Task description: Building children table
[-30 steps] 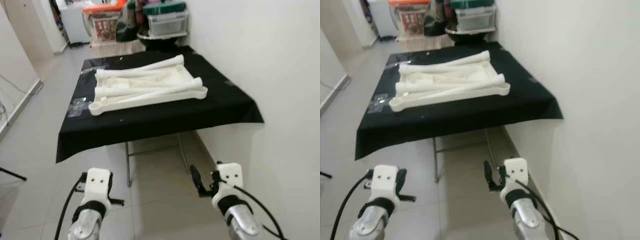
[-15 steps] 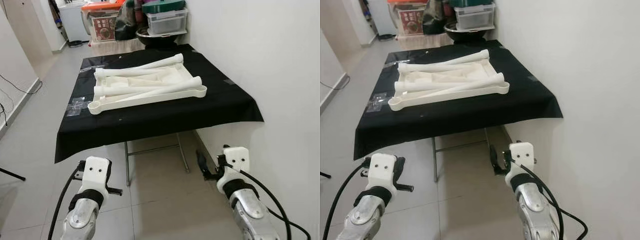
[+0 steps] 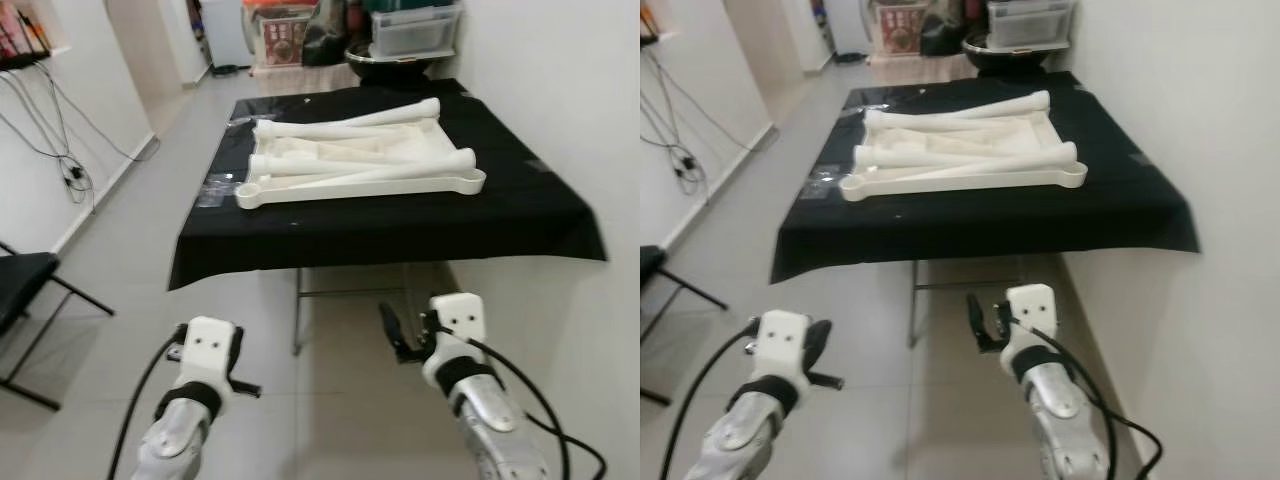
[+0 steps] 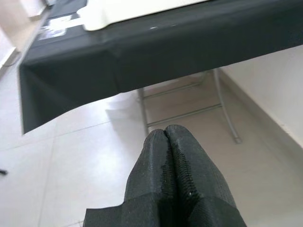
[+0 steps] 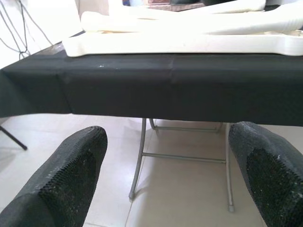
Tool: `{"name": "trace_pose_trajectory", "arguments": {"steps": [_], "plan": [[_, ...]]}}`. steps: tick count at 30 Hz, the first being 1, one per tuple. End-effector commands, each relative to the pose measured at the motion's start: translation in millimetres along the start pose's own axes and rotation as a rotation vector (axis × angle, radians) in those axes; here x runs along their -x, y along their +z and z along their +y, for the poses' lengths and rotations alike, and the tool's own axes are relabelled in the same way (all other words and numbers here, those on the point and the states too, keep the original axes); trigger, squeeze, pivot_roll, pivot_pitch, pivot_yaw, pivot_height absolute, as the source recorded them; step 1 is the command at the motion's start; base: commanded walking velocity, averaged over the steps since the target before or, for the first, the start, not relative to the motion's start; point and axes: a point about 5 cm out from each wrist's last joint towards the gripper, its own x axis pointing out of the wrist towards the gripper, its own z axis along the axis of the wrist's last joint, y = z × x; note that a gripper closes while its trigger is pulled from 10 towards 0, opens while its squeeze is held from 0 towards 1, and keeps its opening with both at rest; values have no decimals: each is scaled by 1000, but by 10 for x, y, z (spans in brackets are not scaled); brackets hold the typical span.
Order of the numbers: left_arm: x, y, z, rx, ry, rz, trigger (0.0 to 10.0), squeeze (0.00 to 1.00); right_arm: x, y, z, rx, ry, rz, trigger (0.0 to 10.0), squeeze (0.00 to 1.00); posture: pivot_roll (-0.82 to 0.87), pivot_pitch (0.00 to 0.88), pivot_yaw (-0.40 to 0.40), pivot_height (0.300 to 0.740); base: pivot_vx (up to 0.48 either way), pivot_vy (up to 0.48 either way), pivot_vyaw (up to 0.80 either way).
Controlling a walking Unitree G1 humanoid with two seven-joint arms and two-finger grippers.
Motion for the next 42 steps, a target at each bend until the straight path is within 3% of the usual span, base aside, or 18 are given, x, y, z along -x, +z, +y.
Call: {"name": "trace_pose_trajectory", "arguments": {"steps": [1,11,15,28,42], "plan": [[-1,7,11,3,-18,-5,10000,0,-2,-2,21,16,3,10,10000,0,-112,26,44,740,300,0,800],[-68,156,-25,-1,-46,-58,10000,0,16,12,64,37,61,-22,10000,0,-110,34,44,740,383,0,480],[-85,199,-29,-3,-56,-72,10000,0,3,-24,50,33,41,15,10000,0,-111,37,46,740,396,0,0],[-169,312,-19,-16,-81,-106,10000,0,-25,-5,95,-31,65,2,10000,0,-107,43,59,740,387,0,0],[-191,354,-106,-34,-144,-120,10000,0,-35,63,108,-97,125,-45,10000,0,-112,48,66,740,338,0,0]]}}
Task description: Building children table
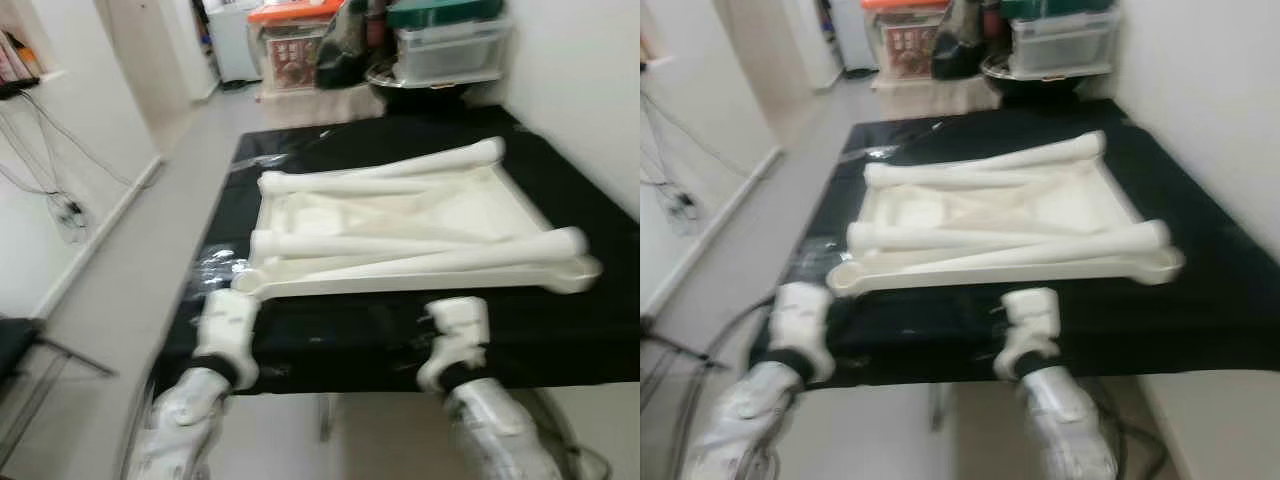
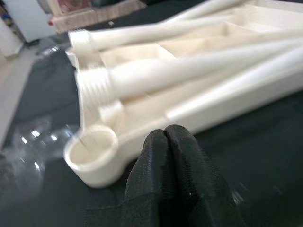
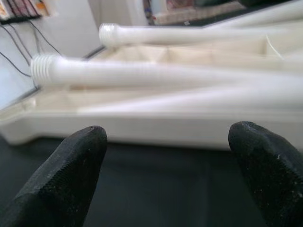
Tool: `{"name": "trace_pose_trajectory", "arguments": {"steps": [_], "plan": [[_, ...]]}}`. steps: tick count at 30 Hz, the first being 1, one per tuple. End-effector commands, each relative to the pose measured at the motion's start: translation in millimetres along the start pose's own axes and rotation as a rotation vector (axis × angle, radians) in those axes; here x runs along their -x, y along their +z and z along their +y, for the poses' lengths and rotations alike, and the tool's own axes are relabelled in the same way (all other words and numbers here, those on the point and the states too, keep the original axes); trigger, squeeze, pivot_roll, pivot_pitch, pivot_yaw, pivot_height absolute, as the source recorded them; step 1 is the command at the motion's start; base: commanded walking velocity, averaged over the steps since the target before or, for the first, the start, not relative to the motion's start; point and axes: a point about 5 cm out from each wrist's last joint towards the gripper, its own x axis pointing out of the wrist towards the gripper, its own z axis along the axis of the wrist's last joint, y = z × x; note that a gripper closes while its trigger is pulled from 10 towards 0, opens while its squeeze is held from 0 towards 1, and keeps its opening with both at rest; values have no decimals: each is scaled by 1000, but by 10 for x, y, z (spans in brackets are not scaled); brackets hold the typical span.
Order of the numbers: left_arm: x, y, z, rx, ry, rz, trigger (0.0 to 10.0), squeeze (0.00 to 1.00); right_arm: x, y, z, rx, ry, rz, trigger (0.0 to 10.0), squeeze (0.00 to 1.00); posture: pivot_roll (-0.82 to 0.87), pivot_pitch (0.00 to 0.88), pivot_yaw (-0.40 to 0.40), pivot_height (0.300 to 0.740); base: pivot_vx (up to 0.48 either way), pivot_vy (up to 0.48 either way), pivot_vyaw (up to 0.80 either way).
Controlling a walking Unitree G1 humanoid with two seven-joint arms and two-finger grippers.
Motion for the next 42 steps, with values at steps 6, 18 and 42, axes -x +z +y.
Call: {"name": "trace_pose_trajectory", "arguments": {"steps": [6,18,42], "plan": [[-2,-8,38,-49,-4,14,10000,0,-24,168,85,-56,117,-83,10000,0,-112,48,66,740,237,0,0],[33,-37,-238,-121,-244,27,10000,0,-56,1034,72,276,464,-248,10000,0,-109,49,63,740,0,0,0],[198,-177,-463,-79,-425,98,10000,0,176,974,-412,975,662,349,10000,0,-119,41,47,740,0,-387,0]]}}
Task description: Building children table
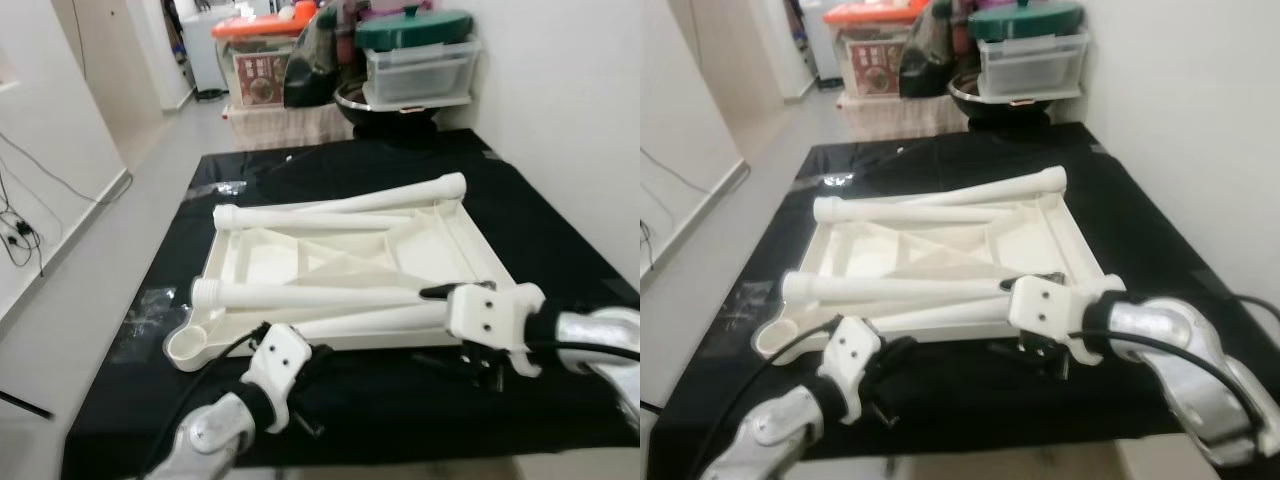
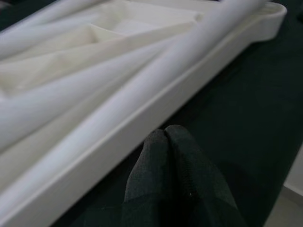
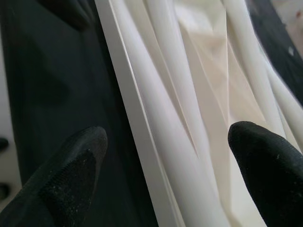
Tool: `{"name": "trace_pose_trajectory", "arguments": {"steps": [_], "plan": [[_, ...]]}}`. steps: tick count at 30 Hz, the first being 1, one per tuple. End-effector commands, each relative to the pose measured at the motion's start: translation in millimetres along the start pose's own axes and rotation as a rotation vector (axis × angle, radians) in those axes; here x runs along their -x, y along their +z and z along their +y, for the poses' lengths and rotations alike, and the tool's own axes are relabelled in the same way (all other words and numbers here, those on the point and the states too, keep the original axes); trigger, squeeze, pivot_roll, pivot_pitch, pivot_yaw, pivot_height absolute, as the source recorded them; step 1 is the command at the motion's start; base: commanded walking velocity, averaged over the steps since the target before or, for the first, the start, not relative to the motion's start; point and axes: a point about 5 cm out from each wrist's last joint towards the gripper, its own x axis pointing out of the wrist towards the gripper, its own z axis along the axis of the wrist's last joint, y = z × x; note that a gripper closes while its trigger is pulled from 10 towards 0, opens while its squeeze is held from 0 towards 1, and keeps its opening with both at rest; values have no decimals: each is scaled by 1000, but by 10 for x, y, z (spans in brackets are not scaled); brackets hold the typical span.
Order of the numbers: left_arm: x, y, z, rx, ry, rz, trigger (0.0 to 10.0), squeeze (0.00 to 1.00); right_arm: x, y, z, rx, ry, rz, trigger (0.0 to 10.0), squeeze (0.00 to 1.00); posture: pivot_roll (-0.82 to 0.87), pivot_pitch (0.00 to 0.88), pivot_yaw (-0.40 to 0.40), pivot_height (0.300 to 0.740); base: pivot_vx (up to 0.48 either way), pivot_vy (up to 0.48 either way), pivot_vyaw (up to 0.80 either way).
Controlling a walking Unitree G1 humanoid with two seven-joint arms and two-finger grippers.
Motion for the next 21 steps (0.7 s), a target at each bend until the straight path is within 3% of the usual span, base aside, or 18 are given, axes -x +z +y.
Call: {"name": "trace_pose_trajectory", "arguments": {"steps": [1,6,10,14,16,18,21], "plan": [[23,-32,-49,12,-27,21,10000,0,-32,-73,-21,-14,-3,48,10000,0,-117,48,46,740,0,0,0],[60,-43,-54,24,-31,32,10000,0,-34,-75,-33,-6,23,71,10000,0,-117,50,46,740,0,0,0],[142,-56,-4,15,73,51,10000,0,-150,90,-82,-51,87,40,10000,0,-115,72,43,740,0,0,0],[249,-82,-53,18,77,78,10000,0,-228,211,-157,-32,135,-7,10000,0,-107,84,37,740,0,0,0],[290,-98,-80,30,71,90,10000,0,-264,241,-214,-2,166,8,10000,0,-105,85,36,740,0,0,0],[323,-107,-164,85,-3,89,10000,0,-295,180,-264,47,223,120,10000,0,-107,78,25,740,0,0,0],[325,-100,-197,99,-33,80,10000,0,-331,152,-336,69,234,178,10000,0,-117,81,17,740,0,0,0]]}}
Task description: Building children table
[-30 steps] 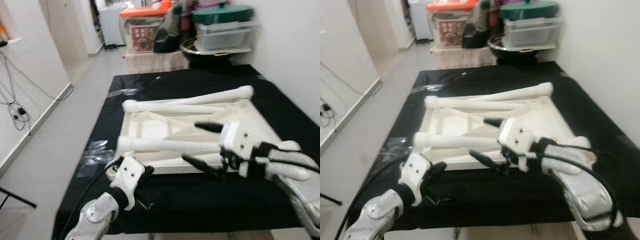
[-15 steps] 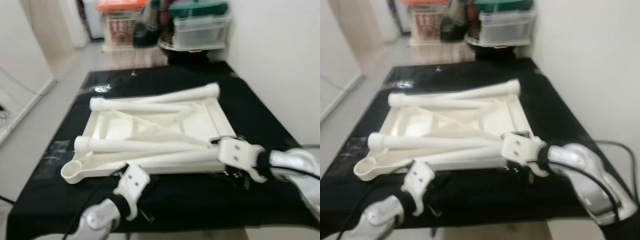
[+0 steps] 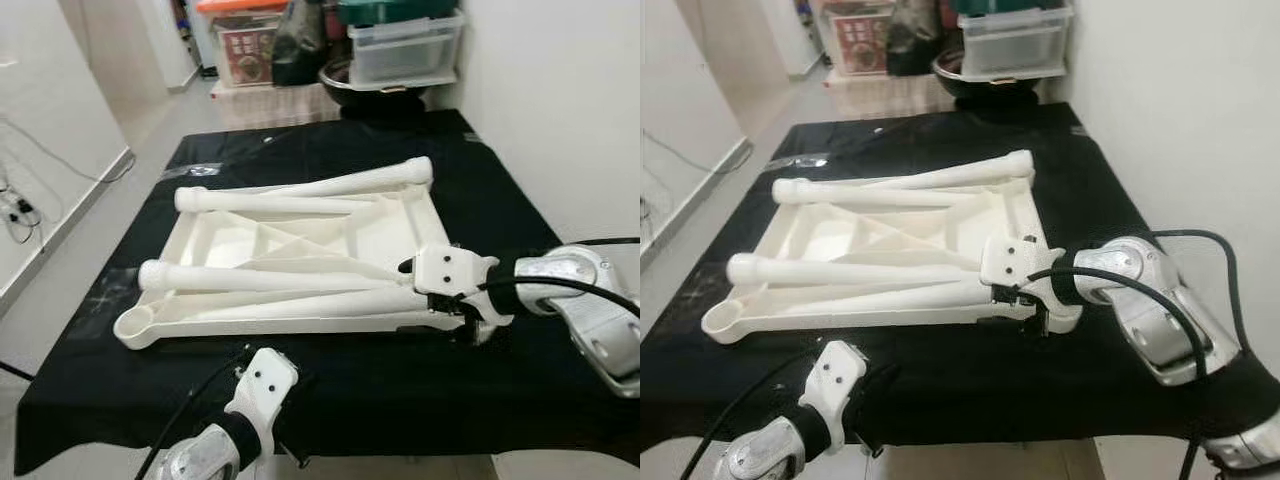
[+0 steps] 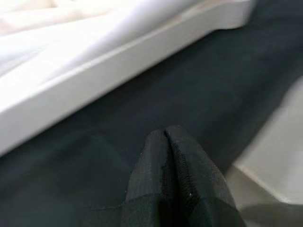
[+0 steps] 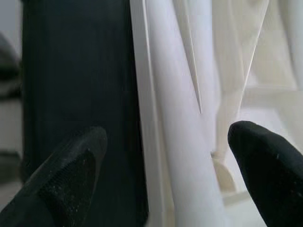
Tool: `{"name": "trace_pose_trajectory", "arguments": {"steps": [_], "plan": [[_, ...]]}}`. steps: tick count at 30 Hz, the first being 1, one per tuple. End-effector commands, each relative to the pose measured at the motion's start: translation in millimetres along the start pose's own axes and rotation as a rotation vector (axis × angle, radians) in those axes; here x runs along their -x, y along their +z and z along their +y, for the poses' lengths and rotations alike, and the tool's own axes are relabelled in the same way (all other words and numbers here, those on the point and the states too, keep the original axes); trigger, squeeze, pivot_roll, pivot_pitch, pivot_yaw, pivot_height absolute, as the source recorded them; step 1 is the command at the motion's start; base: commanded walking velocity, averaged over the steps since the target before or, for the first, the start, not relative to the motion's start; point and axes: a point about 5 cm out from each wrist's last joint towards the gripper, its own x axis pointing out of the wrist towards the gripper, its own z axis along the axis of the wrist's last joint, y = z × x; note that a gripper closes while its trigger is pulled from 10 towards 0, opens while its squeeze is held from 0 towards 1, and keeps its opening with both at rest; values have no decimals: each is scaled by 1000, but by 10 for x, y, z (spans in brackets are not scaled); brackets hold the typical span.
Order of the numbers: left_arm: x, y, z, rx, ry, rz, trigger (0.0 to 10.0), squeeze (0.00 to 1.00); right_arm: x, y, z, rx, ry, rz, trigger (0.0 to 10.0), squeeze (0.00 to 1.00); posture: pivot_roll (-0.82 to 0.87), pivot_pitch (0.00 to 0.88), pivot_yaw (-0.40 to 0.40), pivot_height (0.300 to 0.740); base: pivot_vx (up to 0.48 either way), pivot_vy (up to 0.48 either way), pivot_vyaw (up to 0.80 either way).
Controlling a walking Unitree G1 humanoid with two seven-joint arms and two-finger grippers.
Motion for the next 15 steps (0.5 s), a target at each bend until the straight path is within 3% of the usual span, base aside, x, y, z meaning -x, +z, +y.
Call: {"name": "trace_pose_trajectory", "arguments": {"steps": [1,4,9,14,15], "plan": [[8,-11,-12,6,-26,12,10000,0,-45,-13,4,19,31,32,10000,0,-117,81,17,740,0,0,0],[-14,1,-22,14,-12,-2,10000,0,-109,89,-243,-25,25,41,10000,0,-127,88,-1,740,0,0,0],[-21,29,-44,24,8,-17,10000,0,-215,145,-381,-39,41,91,10000,0,-130,100,-22,740,0,0,0],[-24,42,-56,28,12,-21,10000,0,-272,152,-378,-28,92,133,10000,0,-130,102,-27,740,0,0,0],[-21,47,-61,31,9,-23,10000,0,-292,148,-347,-20,149,163,10000,0,-128,102,-32,740,0,0,0]]}}
